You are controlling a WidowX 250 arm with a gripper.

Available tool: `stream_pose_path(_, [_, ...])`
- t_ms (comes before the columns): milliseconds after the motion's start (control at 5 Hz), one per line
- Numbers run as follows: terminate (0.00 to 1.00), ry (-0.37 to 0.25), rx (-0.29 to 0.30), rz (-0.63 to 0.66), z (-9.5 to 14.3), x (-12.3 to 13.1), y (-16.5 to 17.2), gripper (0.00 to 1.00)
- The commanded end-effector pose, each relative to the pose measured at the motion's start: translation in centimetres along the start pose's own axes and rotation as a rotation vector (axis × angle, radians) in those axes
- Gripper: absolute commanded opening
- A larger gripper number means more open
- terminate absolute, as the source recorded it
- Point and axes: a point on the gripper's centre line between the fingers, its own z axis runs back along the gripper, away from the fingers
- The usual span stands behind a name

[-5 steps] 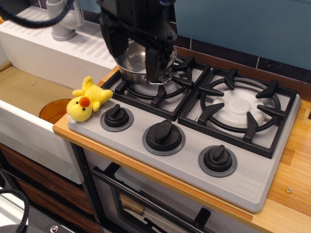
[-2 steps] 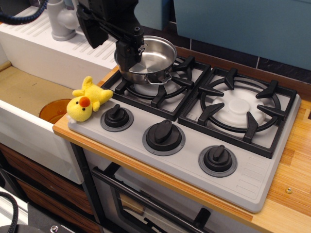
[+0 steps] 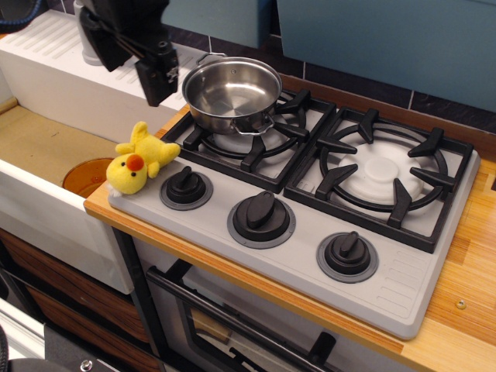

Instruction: Put stuffedduck in pan

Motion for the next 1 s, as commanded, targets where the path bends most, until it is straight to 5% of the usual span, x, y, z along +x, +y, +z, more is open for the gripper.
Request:
stream_pose_path(0, [0.0, -0.076, 0.003, 0.011, -3.5, -2.0, 1.6, 1.0])
stream_pose_path(400, [0.0, -0.115, -0.013, 0.055, -8.0, -5.3, 0.8, 1.0])
stream_pose_path(800, [0.0, -0.086, -0.022, 0.085, -10.2, -6.7, -1.1, 1.0])
